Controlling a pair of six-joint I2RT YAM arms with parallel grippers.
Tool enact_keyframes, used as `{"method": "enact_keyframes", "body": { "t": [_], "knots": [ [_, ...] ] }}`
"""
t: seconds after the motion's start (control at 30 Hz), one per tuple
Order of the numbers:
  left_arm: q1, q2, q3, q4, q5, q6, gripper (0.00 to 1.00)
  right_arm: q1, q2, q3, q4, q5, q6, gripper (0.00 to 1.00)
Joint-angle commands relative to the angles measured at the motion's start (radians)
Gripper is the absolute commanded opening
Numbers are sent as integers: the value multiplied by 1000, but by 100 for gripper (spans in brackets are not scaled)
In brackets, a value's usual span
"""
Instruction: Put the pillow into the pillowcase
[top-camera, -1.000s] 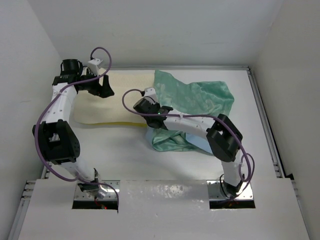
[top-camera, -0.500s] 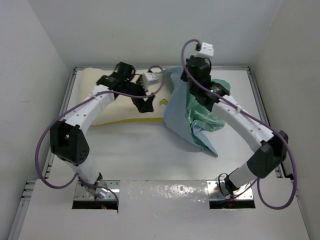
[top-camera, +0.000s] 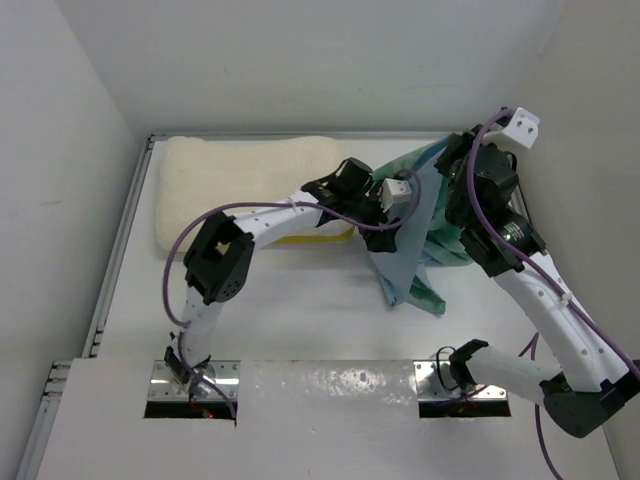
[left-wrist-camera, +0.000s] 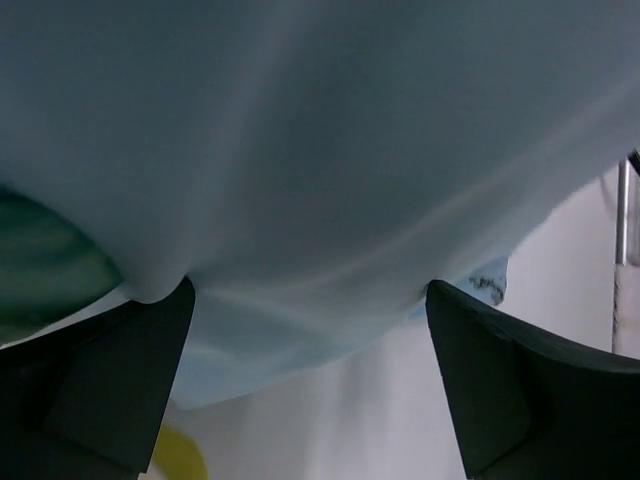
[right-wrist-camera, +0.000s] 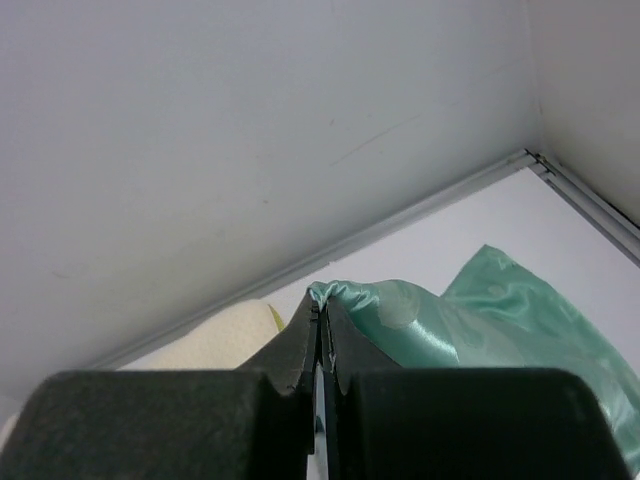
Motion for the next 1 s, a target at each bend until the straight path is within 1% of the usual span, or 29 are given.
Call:
{"method": "enact_keyframes", "body": {
  "t": [0.0, 0.07, 0.1, 0.13, 0.17, 0.2, 0.23, 0.27, 0.3, 0.37, 0.4, 0.47, 0.5, 0.57, 0.6, 0.63, 0.67, 0.7, 0.73, 0.77, 0.8, 0.83, 0.87, 0.9, 0.97],
  "knots": [
    [-23, 102, 112, 79, 68, -66, 100, 0, -21, -32, -45, 31, 28, 0],
    [-42, 142, 146, 65, 63, -54, 100, 0, -44, -43, -51, 37, 31, 0],
    [-56, 163, 143, 91, 61, -74, 98, 0, -48, -44, -57, 39, 29, 0],
    [-59, 170, 128, 114, 81, -95, 91, 1, -56, -44, -63, 46, 25, 0],
    [-58, 180, 123, 167, 100, -152, 60, 1, -58, -41, -80, 51, 24, 0],
    [-56, 185, 121, 190, 113, -181, 34, 0, -61, -40, -86, 60, 21, 0],
    [-56, 188, 121, 207, 113, -210, 4, 0, -61, -41, -90, 83, 8, 0],
    [-52, 188, 121, 226, 106, -242, 0, 1, -65, -49, -90, 95, -3, 0],
    [-40, 188, 121, 262, 116, -291, 0, 0, -68, -55, -87, 112, -14, 0],
    [-3, 182, 129, 296, 155, -333, 0, -2, -73, -81, -79, 160, -55, 0],
    [13, 176, 135, 318, 161, -394, 0, -5, -73, -89, -74, 169, -67, 0],
    [57, 167, 173, 316, 152, -407, 0, -26, -76, -104, -74, 181, -84, 0],
    [72, 161, 198, 280, 134, -399, 0, -39, -81, -107, -65, 180, -89, 0],
    [124, 154, 293, 232, 80, -370, 0, -77, -61, -97, -47, 157, -123, 0],
    [144, 154, 377, 223, 36, -368, 0, -95, -41, -83, -56, 142, -153, 0],
    [167, 154, 432, 215, 11, -371, 0, -117, -15, -42, -73, 126, -164, 0],
    [212, 162, 489, 206, -9, -373, 0, -179, 17, -19, -98, 109, -158, 0],
    [235, 168, 558, 200, -30, -372, 0, -226, 78, -3, -159, 32, -144, 0],
    [253, 174, 686, 197, -79, -367, 0, -347, 105, 20, -184, -33, -79, 0],
    [288, 180, 742, 198, -106, -359, 0, -417, 129, 34, -206, -105, -33, 0],
    [304, 180, 828, 203, -151, -350, 0, -480, 169, 57, -244, -225, 51, 0],
    [316, 176, 857, 209, -173, -347, 0, -575, 178, 121, -248, -257, 70, 0],
    [336, 159, 874, 227, -193, -297, 0, -594, 182, 159, -213, -262, 71, 0],
    [344, 147, 891, 239, -216, -275, 0, -600, 185, 196, -180, -251, 17, 0],
    [359, 112, 899, 258, -247, -214, 0, -602, 204, 361, -140, -215, -50, 0]
  ]
}}
